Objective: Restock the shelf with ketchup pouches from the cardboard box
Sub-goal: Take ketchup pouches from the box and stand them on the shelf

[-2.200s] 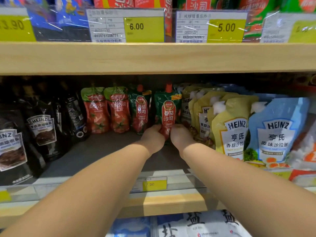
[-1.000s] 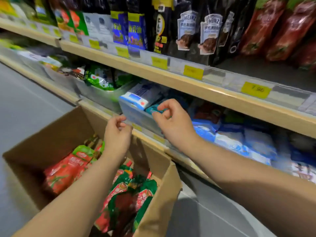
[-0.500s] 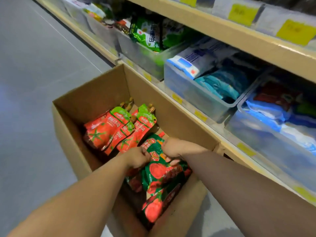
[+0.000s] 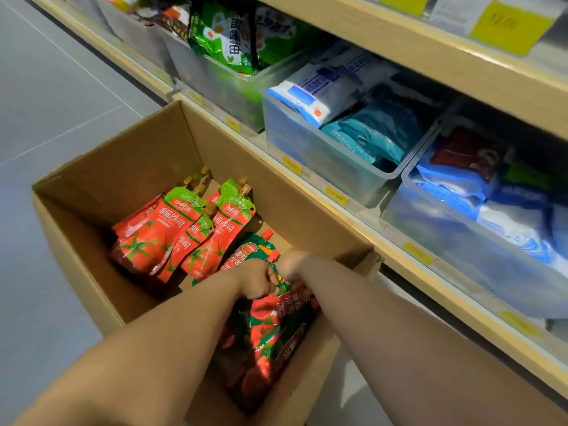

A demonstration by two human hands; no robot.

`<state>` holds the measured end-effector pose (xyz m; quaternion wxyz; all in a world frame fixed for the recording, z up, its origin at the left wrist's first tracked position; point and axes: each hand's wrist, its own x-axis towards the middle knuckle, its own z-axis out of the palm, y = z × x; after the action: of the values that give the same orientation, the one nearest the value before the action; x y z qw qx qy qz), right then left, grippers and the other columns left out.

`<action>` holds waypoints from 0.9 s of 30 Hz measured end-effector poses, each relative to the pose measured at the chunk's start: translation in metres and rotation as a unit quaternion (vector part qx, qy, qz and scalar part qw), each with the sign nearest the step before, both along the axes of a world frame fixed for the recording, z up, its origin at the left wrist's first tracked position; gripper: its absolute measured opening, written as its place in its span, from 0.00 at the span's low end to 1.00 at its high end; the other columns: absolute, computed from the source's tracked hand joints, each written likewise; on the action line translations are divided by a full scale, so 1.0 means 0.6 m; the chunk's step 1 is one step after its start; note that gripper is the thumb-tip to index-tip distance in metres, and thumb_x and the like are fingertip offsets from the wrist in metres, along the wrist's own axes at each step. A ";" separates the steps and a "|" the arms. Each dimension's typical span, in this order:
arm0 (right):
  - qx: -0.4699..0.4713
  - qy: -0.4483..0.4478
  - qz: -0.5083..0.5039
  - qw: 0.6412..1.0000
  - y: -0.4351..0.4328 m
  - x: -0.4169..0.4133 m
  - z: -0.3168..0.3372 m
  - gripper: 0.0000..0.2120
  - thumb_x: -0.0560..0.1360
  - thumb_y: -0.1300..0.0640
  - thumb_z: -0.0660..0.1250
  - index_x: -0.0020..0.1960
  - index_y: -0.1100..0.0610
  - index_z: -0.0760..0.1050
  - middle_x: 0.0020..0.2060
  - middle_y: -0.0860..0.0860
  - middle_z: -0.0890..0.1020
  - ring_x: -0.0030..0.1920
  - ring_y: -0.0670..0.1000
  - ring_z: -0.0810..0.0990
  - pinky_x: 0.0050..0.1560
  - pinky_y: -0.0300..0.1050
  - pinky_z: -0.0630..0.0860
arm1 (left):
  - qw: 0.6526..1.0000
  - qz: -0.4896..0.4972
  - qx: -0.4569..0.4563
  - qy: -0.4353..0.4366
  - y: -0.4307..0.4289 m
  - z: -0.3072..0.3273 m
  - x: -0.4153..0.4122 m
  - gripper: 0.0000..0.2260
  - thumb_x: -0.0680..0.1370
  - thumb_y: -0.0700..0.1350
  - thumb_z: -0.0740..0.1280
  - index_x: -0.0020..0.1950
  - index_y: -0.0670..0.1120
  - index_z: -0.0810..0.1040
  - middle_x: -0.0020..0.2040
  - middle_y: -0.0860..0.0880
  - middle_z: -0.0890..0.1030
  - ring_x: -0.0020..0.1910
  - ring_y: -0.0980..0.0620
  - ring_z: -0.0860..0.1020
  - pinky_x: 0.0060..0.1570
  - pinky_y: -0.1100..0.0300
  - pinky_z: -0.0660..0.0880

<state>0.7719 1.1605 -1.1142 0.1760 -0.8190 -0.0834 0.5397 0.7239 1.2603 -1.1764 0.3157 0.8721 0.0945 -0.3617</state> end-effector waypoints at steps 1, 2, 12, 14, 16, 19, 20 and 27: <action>0.004 -0.011 -0.007 1.000 0.000 0.000 -0.005 0.08 0.76 0.65 0.60 0.53 0.62 0.75 0.41 0.57 0.77 0.62 0.61 0.75 0.56 0.48 0.71 | 1.000 0.003 0.007 -0.009 0.001 0.001 0.000 0.09 0.75 0.43 0.67 0.52 0.40 0.80 0.47 0.48 0.81 0.44 0.53 0.76 0.47 0.66 0.66; 0.003 -0.031 -0.026 0.999 0.001 0.003 -0.015 0.14 0.75 0.65 0.61 0.61 0.64 0.73 0.51 0.59 0.79 0.65 0.60 0.73 0.58 0.47 0.71 | 1.000 0.014 0.011 -0.020 0.003 0.003 -0.002 0.09 0.75 0.43 0.67 0.52 0.40 0.80 0.51 0.46 0.82 0.49 0.51 0.77 0.48 0.66 0.66; 0.077 -0.059 -0.202 0.975 0.009 0.005 -0.042 0.11 0.79 0.55 0.56 0.55 0.62 0.67 0.37 0.55 0.74 0.37 0.53 0.75 0.34 0.44 0.71 | 0.902 0.397 -0.073 -0.151 0.092 0.064 -0.043 0.08 0.77 0.43 0.65 0.38 0.48 0.76 0.34 0.49 0.77 0.31 0.52 0.74 0.33 0.63 0.71; 0.137 -0.003 -0.229 0.964 0.019 -0.005 -0.030 0.15 0.80 0.50 0.54 0.60 0.58 0.66 0.41 0.53 0.74 0.34 0.48 0.75 0.25 0.37 0.69 | 0.864 0.456 -0.129 -0.172 0.096 0.082 -0.050 0.08 0.77 0.43 0.65 0.38 0.48 0.77 0.35 0.49 0.78 0.33 0.51 0.76 0.34 0.62 0.73; 0.200 0.020 -0.252 0.947 0.025 -0.013 -0.014 0.17 0.80 0.49 0.55 0.64 0.57 0.67 0.44 0.51 0.76 0.33 0.45 0.75 0.20 0.33 0.67 | 0.833 0.489 -0.179 -0.186 0.097 0.101 -0.056 0.08 0.77 0.41 0.65 0.37 0.48 0.77 0.33 0.48 0.80 0.30 0.52 0.77 0.29 0.64 0.73; 0.263 -0.035 -0.292 0.919 0.016 -0.017 0.016 0.11 0.79 0.52 0.57 0.57 0.56 0.73 0.36 0.48 0.76 0.30 0.44 0.70 0.22 0.33 0.65 | 0.801 0.506 -0.250 -0.200 0.094 0.128 -0.067 0.08 0.77 0.41 0.64 0.39 0.46 0.77 0.26 0.51 0.82 0.24 0.55 0.80 0.24 0.67 0.74; 0.283 -0.053 -0.301 0.909 0.011 -0.016 0.028 0.09 0.79 0.54 0.58 0.54 0.56 0.74 0.35 0.48 0.76 0.29 0.44 0.69 0.23 0.34 0.66 | 0.794 0.504 -0.264 -0.212 0.092 0.137 -0.068 0.08 0.77 0.42 0.64 0.39 0.46 0.78 0.27 0.52 0.83 0.25 0.56 0.80 0.25 0.67 0.75; 0.366 -0.178 -0.357 0.841 -0.049 0.003 0.144 0.07 0.79 0.59 0.56 0.48 0.59 0.72 0.32 0.50 0.72 0.30 0.46 0.70 0.26 0.35 0.70 | 0.783 0.443 -0.266 -0.345 0.017 0.245 -0.023 0.08 0.76 0.42 0.67 0.37 0.50 0.80 0.32 0.56 0.82 0.29 0.62 0.79 0.30 0.69 0.76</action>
<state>0.7734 1.1313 -1.0278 0.6255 -0.7499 -0.0067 0.2151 0.7103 1.2704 -1.0293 0.6724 0.6820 0.2553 0.1328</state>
